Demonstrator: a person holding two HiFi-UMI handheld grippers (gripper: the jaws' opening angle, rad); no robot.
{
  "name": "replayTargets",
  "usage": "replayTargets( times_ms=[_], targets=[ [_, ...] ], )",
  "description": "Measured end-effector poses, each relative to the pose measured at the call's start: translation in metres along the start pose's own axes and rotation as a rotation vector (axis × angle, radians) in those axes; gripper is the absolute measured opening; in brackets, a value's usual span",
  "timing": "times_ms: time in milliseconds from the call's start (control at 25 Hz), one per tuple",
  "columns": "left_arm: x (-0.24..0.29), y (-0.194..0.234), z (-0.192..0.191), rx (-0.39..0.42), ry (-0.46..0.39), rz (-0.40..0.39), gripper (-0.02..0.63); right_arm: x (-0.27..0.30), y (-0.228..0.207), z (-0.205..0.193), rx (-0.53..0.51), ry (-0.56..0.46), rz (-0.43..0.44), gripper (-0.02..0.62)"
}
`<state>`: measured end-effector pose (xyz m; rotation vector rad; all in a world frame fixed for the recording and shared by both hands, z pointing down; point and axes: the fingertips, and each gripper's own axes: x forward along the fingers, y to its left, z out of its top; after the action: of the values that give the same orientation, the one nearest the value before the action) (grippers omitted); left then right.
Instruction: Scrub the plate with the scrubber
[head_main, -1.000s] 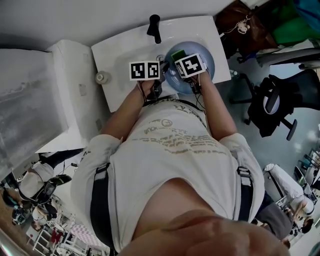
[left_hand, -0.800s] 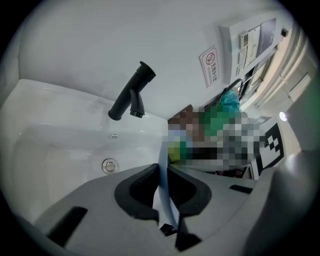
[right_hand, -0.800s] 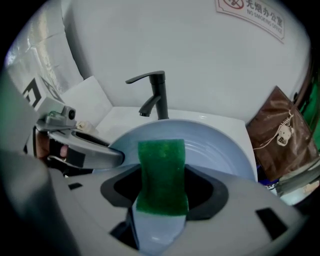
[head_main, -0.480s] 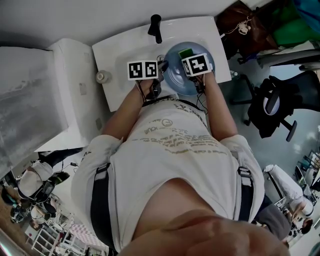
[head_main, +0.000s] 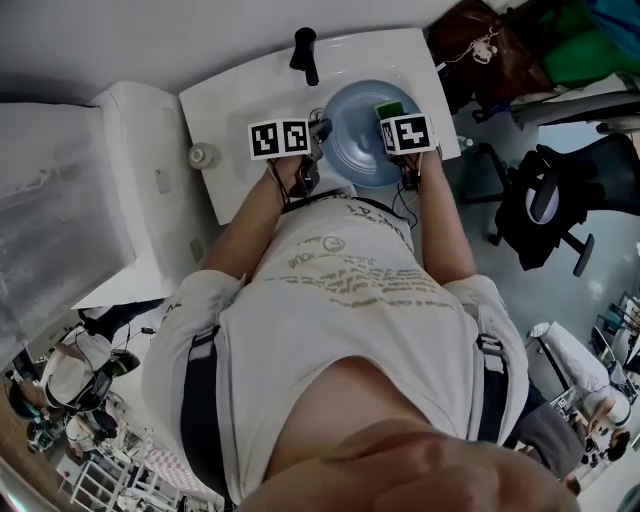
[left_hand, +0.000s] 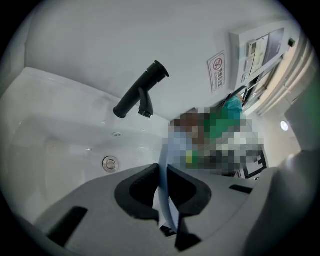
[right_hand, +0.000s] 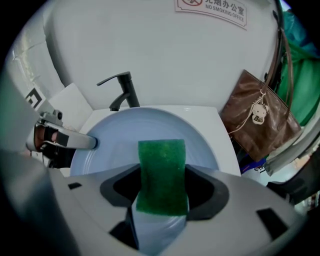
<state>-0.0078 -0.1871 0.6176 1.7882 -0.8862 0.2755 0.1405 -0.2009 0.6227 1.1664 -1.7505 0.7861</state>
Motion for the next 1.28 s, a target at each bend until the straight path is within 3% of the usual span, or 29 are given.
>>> replayTargets(
  times_ms=[160, 360, 440, 600, 720, 880, 1120, 1280],
  targets=[
    [-0.001, 0.003, 0.002, -0.011, -0.007, 0.004, 0.044, 0.002, 0.006, 0.004, -0.007, 0.0, -0.009, 0.258],
    [-0.003, 0.009, 0.006, -0.022, -0.026, 0.024, 0.044, 0.003, 0.036, 0.016, -0.132, 0.013, -0.046, 0.256],
    [-0.004, 0.011, 0.008, -0.027, -0.032, 0.027, 0.044, 0.006, 0.057, 0.027, -0.182, -0.023, -0.001, 0.253],
    [-0.005, 0.012, 0.01, -0.052, -0.045, 0.012, 0.044, 0.008, 0.09, 0.018, -0.181, 0.014, 0.106, 0.254],
    [-0.004, 0.012, 0.012, -0.05, -0.05, 0.009, 0.044, 0.008, 0.102, 0.022, -0.217, 0.004, 0.128, 0.254],
    [-0.004, 0.013, 0.013, -0.055, -0.051, 0.004, 0.044, 0.007, 0.077, 0.017, -0.188, 0.015, 0.071, 0.255],
    [-0.004, 0.016, 0.014, -0.062, -0.048, 0.008, 0.044, 0.004, 0.018, -0.002, -0.026, 0.026, 0.002, 0.255],
    [-0.003, 0.017, 0.015, -0.064, -0.048, 0.009, 0.044, 0.001, 0.004, -0.009, 0.035, 0.027, -0.002, 0.255]
  ],
)
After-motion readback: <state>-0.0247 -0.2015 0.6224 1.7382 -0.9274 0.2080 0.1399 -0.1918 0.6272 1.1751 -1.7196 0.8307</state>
